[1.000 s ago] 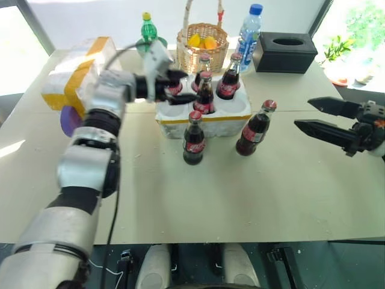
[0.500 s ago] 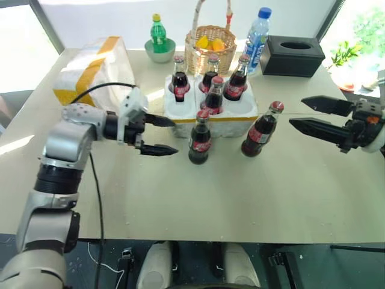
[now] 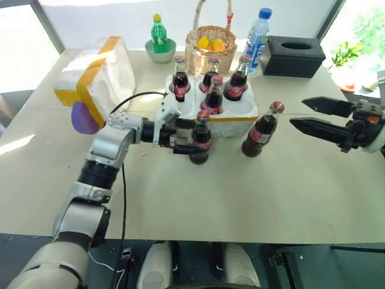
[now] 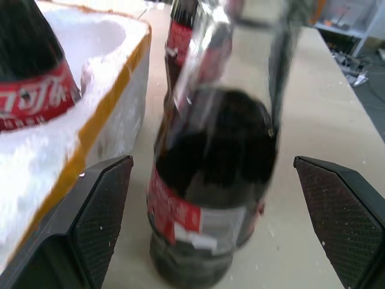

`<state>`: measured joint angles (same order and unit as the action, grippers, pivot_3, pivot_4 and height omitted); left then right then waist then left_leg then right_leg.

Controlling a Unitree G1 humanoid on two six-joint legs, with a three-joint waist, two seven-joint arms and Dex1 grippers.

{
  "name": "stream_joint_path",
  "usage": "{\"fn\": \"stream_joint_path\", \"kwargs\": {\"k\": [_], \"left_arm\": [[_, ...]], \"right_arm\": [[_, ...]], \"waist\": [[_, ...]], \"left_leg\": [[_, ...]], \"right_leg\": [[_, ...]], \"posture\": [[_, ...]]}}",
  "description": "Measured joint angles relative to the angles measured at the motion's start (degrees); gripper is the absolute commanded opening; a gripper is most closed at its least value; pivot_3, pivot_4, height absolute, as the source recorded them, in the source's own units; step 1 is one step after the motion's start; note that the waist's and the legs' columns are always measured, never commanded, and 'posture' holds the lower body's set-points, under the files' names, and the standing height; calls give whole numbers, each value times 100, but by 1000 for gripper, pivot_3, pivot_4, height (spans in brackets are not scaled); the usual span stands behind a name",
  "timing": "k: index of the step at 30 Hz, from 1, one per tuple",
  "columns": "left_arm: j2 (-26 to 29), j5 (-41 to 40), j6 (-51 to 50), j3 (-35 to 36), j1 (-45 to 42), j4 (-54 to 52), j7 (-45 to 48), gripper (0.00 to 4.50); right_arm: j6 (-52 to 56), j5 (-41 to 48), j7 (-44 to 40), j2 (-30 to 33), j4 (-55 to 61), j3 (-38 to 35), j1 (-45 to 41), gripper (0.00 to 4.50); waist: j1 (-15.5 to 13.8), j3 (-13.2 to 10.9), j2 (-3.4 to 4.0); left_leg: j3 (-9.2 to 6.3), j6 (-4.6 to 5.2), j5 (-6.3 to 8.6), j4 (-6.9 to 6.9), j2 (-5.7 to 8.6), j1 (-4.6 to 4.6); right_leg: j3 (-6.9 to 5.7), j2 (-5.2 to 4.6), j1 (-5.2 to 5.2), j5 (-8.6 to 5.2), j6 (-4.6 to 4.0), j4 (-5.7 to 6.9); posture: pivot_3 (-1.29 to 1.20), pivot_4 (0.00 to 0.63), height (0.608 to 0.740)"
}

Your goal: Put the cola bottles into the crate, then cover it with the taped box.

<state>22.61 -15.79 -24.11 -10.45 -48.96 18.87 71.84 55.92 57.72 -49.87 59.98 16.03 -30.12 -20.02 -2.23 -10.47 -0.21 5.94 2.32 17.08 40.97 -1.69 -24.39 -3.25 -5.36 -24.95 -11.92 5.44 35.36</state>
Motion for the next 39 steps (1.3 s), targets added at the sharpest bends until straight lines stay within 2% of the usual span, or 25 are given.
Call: {"fn": "stream_joint_path", "kwargs": {"k": [2,5,7,8,13,16,18,21,25,31,38,39], "left_arm": [[-215,92,130,-57,-126,349,-100,4489],[-371,166,246,-211,-182,599,-51,3623],[-346,179,321,-201,-211,620,13,2741],[-267,178,286,-219,-282,618,119,2622],[331,-69,-373,-152,-286,340,697,2622],[449,-543,-1061,141,-410,152,810,2622],[474,-949,-1548,541,-788,130,743,2622],[424,-1113,-1612,918,-1285,450,469,2622],[398,-872,-823,1305,-2040,1581,-312,2622],[305,-39,612,1118,-2163,3097,-680,2622],[92,630,1532,687,-2144,3534,-617,2622],[27,713,1626,662,-2126,3609,-663,3123]], "right_arm": [[0,4,12,-5,12,-13,19,4500],[-1,5,73,-14,23,-15,19,4500],[-1,5,118,-14,21,-18,10,4500],[-1,7,137,-14,20,-21,-12,4500],[0,60,272,-16,-12,-118,-55,4500],[-2,93,308,-42,-13,-122,-54,4500],[-8,94,336,-51,-12,-119,-54,4500],[-15,93,347,-61,-21,-87,-84,4500],[-69,92,349,-79,-55,4,-160,4500],[-131,84,349,-83,-83,40,-222,4500],[-141,70,377,-134,-94,45,-198,4500],[-142,61,380,-155,-91,45,-180,4500]], "waist": [[3,0,0],[11,0,0],[22,0,0],[25,0,0],[65,1,4],[11,-1,1],[-12,-2,-1],[-3,-2,-1],[17,-1,0],[14,-4,-5],[11,-7,-11],[10,-7,-11]], "left_leg": [[0,1,1,1,1,0],[0,2,1,0,1,0],[1,2,1,0,-2,0],[1,2,1,0,-3,0],[2,2,1,-2,-10,-9],[0,2,1,2,-10,-15],[-2,2,2,5,-6,-18],[-2,3,2,6,-3,-17],[1,3,2,2,8,-8],[10,-6,-3,-1,7,-17],[12,-8,-4,2,7,-26],[12,-3,-1,2,7,-25]], "right_leg": [[0,0,0,0,0,0],[0,1,-2,0,0,1],[0,3,-5,0,0,2],[0,4,-5,0,0,2],[1,4,-17,0,-1,4],[0,3,-16,0,0,4],[0,0,-15,0,0,3],[1,-1,-12,3,5,-1],[0,2,-11,4,7,1],[0,5,-18,4,7,-5],[0,2,-20,5,9,-13],[0,2,-21,5,9,-12]], "posture": [[0,150,740],[0,150,740],[0,150,740],[0,150,740],[0,150,740],[0,150,740],[0,150,740],[0,150,740],[0,150,740],[0,150,740],[0,150,740],[0,150,740]]}}
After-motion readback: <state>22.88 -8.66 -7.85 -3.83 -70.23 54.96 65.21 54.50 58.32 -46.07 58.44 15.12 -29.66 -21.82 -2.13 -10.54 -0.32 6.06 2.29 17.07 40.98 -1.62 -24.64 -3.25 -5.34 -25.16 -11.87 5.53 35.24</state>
